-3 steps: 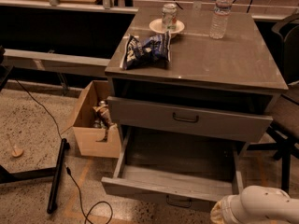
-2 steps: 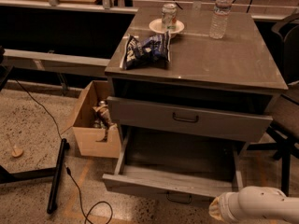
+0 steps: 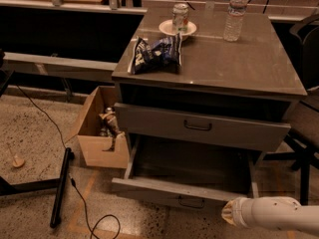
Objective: Close middle drawer
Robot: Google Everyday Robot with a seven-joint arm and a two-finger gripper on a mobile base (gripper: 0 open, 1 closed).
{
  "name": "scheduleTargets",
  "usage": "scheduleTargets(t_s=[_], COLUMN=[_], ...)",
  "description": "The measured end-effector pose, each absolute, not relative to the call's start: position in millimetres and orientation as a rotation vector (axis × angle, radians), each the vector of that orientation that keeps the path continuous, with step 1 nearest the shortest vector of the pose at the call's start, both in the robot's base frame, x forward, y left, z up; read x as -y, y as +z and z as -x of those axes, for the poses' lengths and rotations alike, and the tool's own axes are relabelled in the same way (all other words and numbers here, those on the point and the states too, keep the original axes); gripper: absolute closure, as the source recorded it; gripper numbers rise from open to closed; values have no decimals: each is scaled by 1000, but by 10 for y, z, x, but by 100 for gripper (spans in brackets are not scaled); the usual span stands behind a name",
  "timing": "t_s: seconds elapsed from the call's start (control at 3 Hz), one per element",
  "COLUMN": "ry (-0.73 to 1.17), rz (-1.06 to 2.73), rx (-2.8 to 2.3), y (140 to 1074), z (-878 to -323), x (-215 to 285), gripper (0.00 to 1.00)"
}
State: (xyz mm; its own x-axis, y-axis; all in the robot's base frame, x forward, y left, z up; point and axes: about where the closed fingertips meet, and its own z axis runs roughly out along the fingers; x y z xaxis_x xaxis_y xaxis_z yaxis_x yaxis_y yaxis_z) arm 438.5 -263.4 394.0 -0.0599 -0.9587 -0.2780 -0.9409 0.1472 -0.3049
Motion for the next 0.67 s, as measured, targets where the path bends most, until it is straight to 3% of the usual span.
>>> scheduleTargets(t_s=[0.67], ry=[-246], rz=[1787], rx=[-1970], y=[4134], z=[-4773], x=[2899], gripper=[100])
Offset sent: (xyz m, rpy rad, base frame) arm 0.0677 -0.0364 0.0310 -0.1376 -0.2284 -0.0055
